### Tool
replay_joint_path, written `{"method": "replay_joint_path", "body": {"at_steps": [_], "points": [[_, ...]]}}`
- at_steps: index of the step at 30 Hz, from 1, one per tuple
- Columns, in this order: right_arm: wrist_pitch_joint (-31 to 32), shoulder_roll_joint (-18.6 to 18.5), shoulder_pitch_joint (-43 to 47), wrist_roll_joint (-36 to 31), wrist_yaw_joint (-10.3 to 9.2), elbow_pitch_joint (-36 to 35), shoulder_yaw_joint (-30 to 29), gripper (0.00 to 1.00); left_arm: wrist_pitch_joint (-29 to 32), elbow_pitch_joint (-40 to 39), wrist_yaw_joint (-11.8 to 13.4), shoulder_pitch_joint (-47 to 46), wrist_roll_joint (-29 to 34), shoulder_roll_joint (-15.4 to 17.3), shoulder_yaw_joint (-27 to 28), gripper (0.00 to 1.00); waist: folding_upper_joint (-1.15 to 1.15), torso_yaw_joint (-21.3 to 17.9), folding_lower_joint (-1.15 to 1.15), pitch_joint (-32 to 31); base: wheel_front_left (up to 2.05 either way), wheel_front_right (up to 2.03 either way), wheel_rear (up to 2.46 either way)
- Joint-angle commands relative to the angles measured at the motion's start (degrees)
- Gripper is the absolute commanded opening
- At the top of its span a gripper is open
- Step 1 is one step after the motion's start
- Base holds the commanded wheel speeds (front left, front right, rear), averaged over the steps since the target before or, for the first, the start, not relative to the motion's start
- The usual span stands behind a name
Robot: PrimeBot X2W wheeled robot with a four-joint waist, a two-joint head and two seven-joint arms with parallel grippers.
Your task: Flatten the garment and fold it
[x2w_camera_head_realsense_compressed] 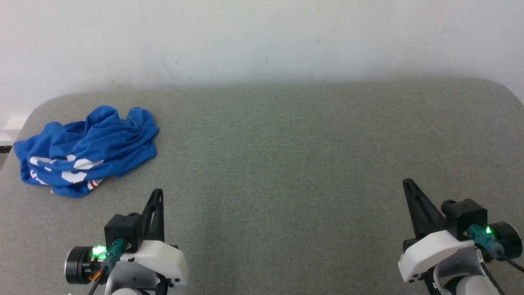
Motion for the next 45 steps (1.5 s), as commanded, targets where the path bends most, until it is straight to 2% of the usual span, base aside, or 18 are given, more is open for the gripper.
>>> {"method": "replay_joint_path", "body": {"at_steps": [1,14,15,45], "points": [[0.0,0.2,-0.4,-0.4,-0.12,-0.4,0.0,0.00,0.0,0.2,-0.1,-0.7,0.4,-0.3,0.2,0.00,0.00,0.0,0.00,0.0,0.00,0.00,0.00],[0.0,0.2,-0.4,-0.4,-0.12,-0.4,0.0,0.00,0.0,0.2,-0.1,-0.7,0.4,-0.3,0.2,0.00,0.00,0.0,0.00,0.0,0.00,0.00,0.00],[0.0,0.0,0.0,0.0,0.00,0.0,0.0,1.00,0.0,0.0,0.0,0.0,0.0,0.0,0.0,1.00,0.00,0.0,0.00,0.0,0.00,0.00,0.00],[-3.1,0.0,0.5,1.3,-0.02,1.7,-1.5,1.00,-3.1,-1.4,2.7,1.3,-1.7,0.0,-1.4,1.00,0.00,1.1,0.00,0.1,0.00,0.00,0.00]]}}
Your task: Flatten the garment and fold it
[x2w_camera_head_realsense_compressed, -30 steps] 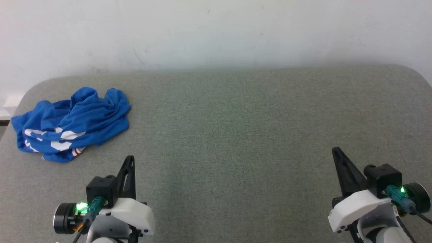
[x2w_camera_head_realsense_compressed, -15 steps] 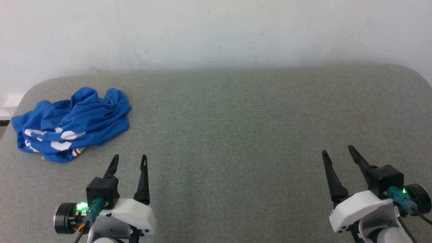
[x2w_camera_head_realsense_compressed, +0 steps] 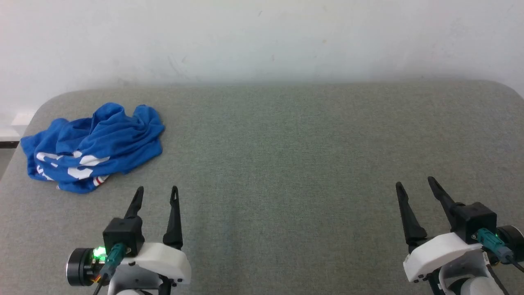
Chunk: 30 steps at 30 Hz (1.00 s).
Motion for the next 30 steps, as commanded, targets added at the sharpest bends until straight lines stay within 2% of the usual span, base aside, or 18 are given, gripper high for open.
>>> {"method": "replay_joint_path", "body": {"at_steps": [1,30], "points": [[-0.6,0.1,0.4,0.2,-0.03,0.2,-0.1,1.00,-0.6,-0.5,0.7,0.9,-0.4,-0.1,-0.2,1.00,0.00,0.4,0.00,0.0,0.00,0.00,0.00],[-4.1,0.1,0.6,-0.2,-0.05,0.9,1.7,1.00,-4.1,-2.1,4.0,3.0,-2.3,-0.1,-1.2,1.00,0.00,10.1,0.00,0.4,0.00,0.00,0.00]]}}
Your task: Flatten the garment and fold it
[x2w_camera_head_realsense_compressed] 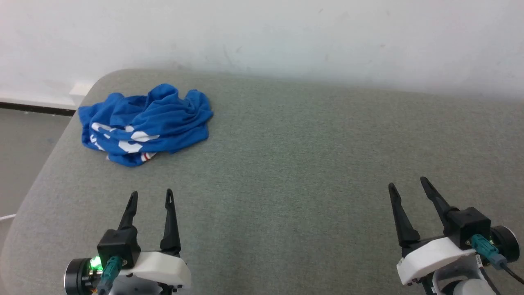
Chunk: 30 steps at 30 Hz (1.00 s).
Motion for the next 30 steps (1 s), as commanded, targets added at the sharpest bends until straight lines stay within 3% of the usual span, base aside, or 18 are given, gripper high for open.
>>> {"method": "replay_joint_path", "body": {"at_steps": [1,30], "points": [[-0.6,0.1,0.3,-0.2,-0.05,0.2,0.3,1.00,-0.7,-0.5,0.6,0.8,-0.4,-0.1,-0.4,1.00,0.00,1.5,0.00,0.2,0.00,0.00,0.00],[-3.8,0.2,0.4,0.4,-0.08,2.4,5.0,1.00,-4.2,-0.4,3.0,3.7,-2.4,-0.2,-1.0,1.00,0.00,13.1,0.00,-0.8,0.00,0.00,0.00]]}}
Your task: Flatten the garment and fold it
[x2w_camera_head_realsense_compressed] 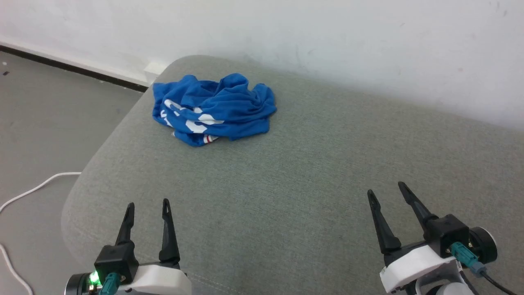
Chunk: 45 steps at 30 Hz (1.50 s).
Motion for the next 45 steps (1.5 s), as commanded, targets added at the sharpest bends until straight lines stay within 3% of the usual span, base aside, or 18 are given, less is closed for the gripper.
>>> {"method": "replay_joint_path", "body": {"at_steps": [1,45], "points": [[-0.6,0.2,0.4,0.3,-0.08,0.4,0.5,1.00,-0.7,-0.2,0.6,1.1,-0.5,-0.2,-0.2,1.00,0.00,1.1,0.00,-0.2,0.00,0.00,0.00],[-5.3,0.2,0.3,0.6,-0.12,3.3,1.8,1.00,-5.3,-0.6,3.4,3.9,-2.7,-0.3,-1.6,1.00,0.00,8.8,0.00,-0.3,0.00,0.00,0.00]]}}
